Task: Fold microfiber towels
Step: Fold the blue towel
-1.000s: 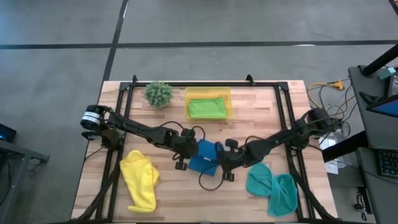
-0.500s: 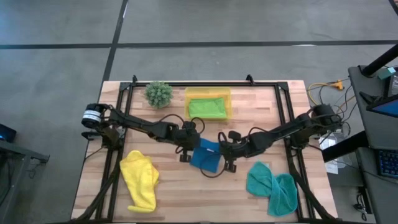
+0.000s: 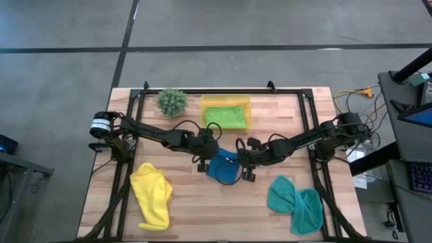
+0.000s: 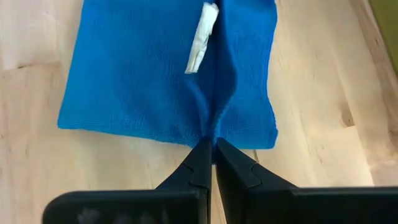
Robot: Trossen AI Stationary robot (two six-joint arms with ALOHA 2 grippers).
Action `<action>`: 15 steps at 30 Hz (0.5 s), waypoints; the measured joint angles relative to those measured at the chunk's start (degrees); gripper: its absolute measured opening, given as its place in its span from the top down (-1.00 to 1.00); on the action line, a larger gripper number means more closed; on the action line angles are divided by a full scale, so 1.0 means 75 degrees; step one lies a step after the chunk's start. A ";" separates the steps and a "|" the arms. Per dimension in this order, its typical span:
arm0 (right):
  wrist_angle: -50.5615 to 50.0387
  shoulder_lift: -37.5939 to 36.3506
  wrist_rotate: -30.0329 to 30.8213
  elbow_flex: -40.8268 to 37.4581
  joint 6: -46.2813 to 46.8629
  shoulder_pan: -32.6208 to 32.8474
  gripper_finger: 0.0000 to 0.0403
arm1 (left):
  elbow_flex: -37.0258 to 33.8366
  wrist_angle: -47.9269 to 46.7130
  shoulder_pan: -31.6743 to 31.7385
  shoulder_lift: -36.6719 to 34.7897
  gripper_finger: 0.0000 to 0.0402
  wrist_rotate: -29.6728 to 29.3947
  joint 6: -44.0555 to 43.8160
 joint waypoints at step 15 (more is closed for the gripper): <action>-0.0394 0.0003 0.0030 -0.0032 0.0502 -0.0798 0.75 | -0.0014 0.0017 0.0381 0.0000 0.83 -0.0951 0.0001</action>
